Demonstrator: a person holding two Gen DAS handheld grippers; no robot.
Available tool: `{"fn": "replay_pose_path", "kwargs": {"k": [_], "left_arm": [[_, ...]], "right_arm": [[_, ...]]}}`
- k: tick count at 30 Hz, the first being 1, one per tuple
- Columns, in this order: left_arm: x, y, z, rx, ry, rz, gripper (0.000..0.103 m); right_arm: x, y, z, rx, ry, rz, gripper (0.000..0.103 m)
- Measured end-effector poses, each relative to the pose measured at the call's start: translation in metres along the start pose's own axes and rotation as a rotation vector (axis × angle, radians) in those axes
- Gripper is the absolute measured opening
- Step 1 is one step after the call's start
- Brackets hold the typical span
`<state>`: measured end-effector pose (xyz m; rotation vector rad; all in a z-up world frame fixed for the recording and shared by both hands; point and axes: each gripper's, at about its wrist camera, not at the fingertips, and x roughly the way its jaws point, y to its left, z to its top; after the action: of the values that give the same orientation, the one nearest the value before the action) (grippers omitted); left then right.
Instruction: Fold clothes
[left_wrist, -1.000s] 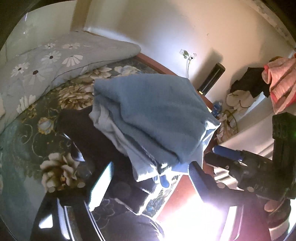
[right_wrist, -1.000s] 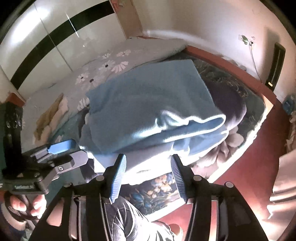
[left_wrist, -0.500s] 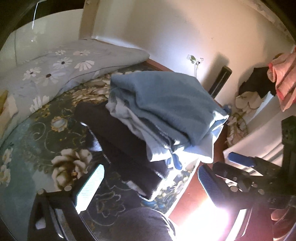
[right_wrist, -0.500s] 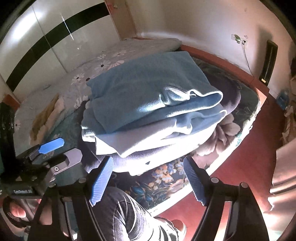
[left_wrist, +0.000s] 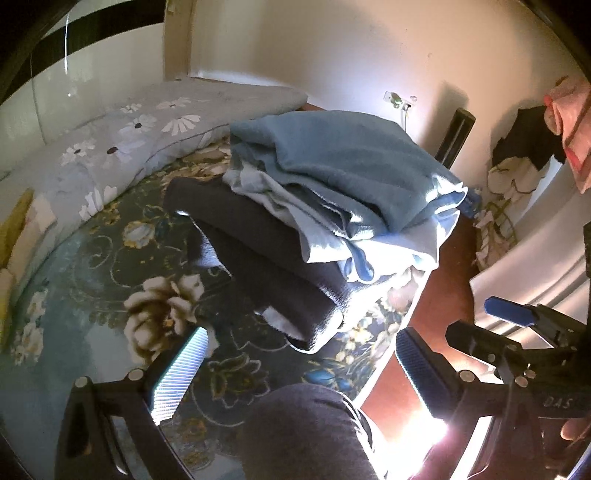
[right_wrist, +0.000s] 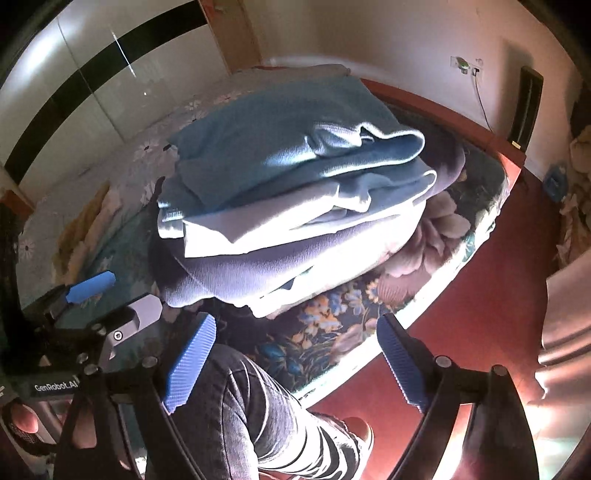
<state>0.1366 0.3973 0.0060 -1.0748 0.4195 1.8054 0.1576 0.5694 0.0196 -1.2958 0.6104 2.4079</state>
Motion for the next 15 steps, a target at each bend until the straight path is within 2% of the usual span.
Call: {"fn": "replay_pose_path", "kwargs": {"k": [15], "left_arm": [[-0.0024, 0.0023, -0.0047, -0.003, 0.011, 0.011, 0.103]], "right_arm": [[0.003, 0.0028, -0.0049, 0.006, 0.015, -0.002, 0.09]]}}
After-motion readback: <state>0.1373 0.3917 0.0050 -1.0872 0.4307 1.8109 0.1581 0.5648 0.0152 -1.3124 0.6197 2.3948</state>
